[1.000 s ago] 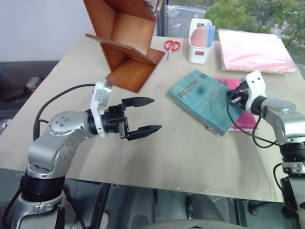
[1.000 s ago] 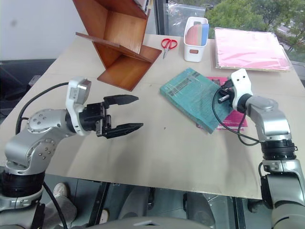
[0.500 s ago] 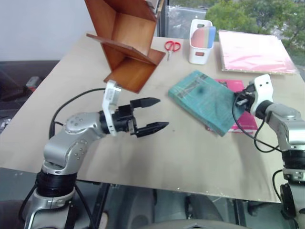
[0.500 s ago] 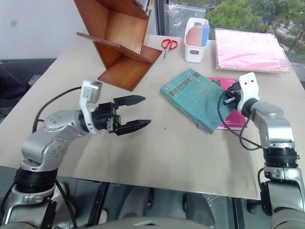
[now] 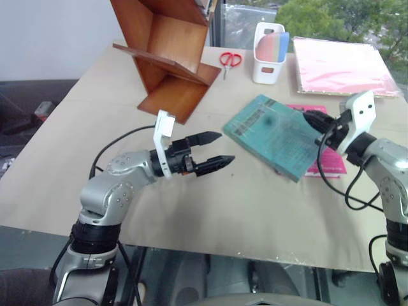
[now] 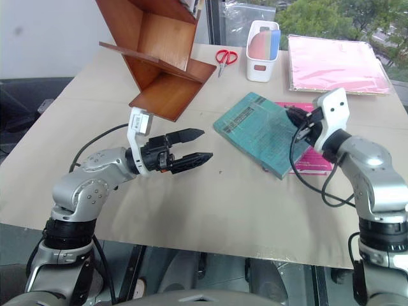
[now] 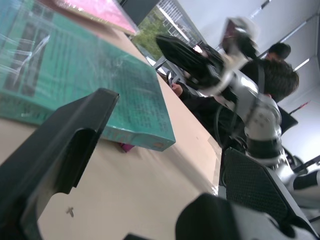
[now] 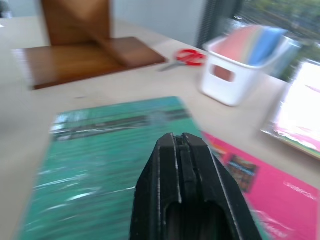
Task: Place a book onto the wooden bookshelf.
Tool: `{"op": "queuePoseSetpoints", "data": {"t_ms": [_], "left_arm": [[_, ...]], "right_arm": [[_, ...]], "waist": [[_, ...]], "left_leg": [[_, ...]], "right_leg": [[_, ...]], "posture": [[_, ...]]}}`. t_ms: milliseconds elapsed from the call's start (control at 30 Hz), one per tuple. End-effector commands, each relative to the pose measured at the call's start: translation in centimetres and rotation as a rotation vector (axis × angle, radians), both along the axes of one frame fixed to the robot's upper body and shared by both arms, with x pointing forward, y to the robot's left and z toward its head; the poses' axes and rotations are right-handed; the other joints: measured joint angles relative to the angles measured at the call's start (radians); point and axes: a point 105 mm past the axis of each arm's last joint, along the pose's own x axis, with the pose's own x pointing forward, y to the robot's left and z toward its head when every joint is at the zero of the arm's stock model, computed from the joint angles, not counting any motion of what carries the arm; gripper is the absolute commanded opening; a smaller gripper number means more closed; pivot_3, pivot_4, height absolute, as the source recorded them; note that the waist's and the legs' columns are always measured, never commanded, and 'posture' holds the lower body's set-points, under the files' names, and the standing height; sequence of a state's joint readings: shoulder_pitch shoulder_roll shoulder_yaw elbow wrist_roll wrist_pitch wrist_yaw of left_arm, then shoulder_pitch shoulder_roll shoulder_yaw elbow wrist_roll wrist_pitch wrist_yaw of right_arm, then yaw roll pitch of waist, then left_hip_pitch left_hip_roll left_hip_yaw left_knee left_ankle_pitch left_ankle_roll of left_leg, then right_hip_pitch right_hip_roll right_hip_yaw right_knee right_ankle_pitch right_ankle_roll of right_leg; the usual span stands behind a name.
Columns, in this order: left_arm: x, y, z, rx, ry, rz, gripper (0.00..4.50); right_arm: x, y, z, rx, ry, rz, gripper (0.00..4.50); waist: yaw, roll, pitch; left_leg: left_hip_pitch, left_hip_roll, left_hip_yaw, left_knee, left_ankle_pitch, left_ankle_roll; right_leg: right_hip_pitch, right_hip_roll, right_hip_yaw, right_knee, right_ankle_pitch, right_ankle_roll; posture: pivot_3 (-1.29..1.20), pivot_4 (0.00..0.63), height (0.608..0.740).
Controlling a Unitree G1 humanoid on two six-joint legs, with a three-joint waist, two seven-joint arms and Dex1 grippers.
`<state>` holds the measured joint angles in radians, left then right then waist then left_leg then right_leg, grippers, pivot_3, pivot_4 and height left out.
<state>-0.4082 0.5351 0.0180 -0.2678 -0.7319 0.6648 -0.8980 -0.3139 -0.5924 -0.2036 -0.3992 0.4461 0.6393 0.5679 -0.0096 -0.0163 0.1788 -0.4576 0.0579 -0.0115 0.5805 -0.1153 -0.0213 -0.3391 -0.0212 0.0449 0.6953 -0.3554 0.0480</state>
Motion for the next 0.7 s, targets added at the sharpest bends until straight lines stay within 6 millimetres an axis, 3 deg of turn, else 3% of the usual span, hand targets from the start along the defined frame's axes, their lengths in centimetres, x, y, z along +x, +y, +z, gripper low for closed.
{"op": "queuePoseSetpoints", "data": {"t_ms": [33,167,200,267,400,500,567,633,700], "left_arm": [[-0.3,-0.7,0.4,-0.005,-0.014,-0.038,4.50],[-0.2,-1.2,0.1,-0.013,0.022,-0.056,4.50],[-0.3,-1.3,-0.1,-0.008,0.031,-0.059,4.50],[-0.1,-1.4,-0.5,-0.015,0.075,-0.050,4.50],[1.2,-1.7,-1.6,-0.153,0.348,0.037,4.50],[2.1,-2.8,-2.9,-0.256,0.582,0.056,4.50],[4.4,0.8,-3.9,-0.262,0.716,0.097,4.50],[5.5,3.9,-4.2,-0.296,0.809,0.126,4.50],[6.2,2.5,-4.8,-0.313,0.894,0.113,4.50]], "right_arm": [[-1.7,-0.1,1.4,-0.031,-0.048,0.009,2.17],[-3.1,0.1,0.1,-0.121,-0.027,0.014,4.16],[-3.4,0.2,-0.2,-0.139,-0.028,0.022,4.47],[-4.0,0.7,-0.1,-0.129,-0.037,0.041,4.47],[-6.0,1.6,0.6,-0.099,-0.087,0.081,4.47],[-9.2,2.4,0.3,-0.120,-0.102,0.174,4.47],[-10.6,2.5,-0.3,-0.127,-0.062,0.186,4.47],[-11.2,2.5,-0.4,-0.141,-0.067,0.177,4.47],[-11.4,2.3,-0.5,-0.153,-0.065,0.144,4.47]], "waist": [[-0.002,0.000,0.000],[-0.004,0.000,0.000],[-0.004,0.000,0.000],[-0.006,0.000,0.000],[-0.001,0.000,0.000],[0.005,-0.001,0.000],[0.012,-0.002,0.000],[-0.013,-0.002,0.001],[-0.029,-0.002,0.001]], "left_leg": [[0.000,0.000,0.000,0.000,0.000,0.000],[0.001,0.000,-0.001,0.000,0.000,0.000],[0.001,0.000,0.000,0.000,0.000,0.000],[0.001,0.000,0.000,0.000,0.000,0.000],[0.000,0.000,-0.001,0.000,0.000,0.000],[0.000,-0.001,-0.002,0.001,0.000,0.000],[-0.002,-0.002,-0.006,0.002,0.000,0.000],[-0.003,-0.001,-0.008,0.003,0.000,0.000],[-0.002,0.000,-0.009,0.002,0.001,-0.001]], "right_leg": [[0.000,0.000,0.000,0.000,0.000,0.000],[0.000,0.000,0.000,0.001,0.000,0.000],[0.000,0.000,0.000,0.001,0.000,0.000],[0.000,0.000,0.000,0.001,0.000,0.000],[0.000,0.000,0.000,0.001,0.000,0.000],[0.001,0.000,-0.002,0.001,0.000,0.001],[0.001,-0.001,-0.005,0.000,0.000,0.001],[0.000,0.002,-0.006,0.002,0.000,0.001],[-0.001,0.004,-0.005,0.003,0.000,0.001]], "posture": [[0.00,0.150,0.740],[0.00,0.150,0.740],[0.00,0.150,0.740],[0.00,0.150,0.740],[0.00,0.150,0.740],[0.00,0.150,0.740],[0.00,0.150,0.740],[0.00,0.150,0.740],[0.00,0.150,0.740]]}}
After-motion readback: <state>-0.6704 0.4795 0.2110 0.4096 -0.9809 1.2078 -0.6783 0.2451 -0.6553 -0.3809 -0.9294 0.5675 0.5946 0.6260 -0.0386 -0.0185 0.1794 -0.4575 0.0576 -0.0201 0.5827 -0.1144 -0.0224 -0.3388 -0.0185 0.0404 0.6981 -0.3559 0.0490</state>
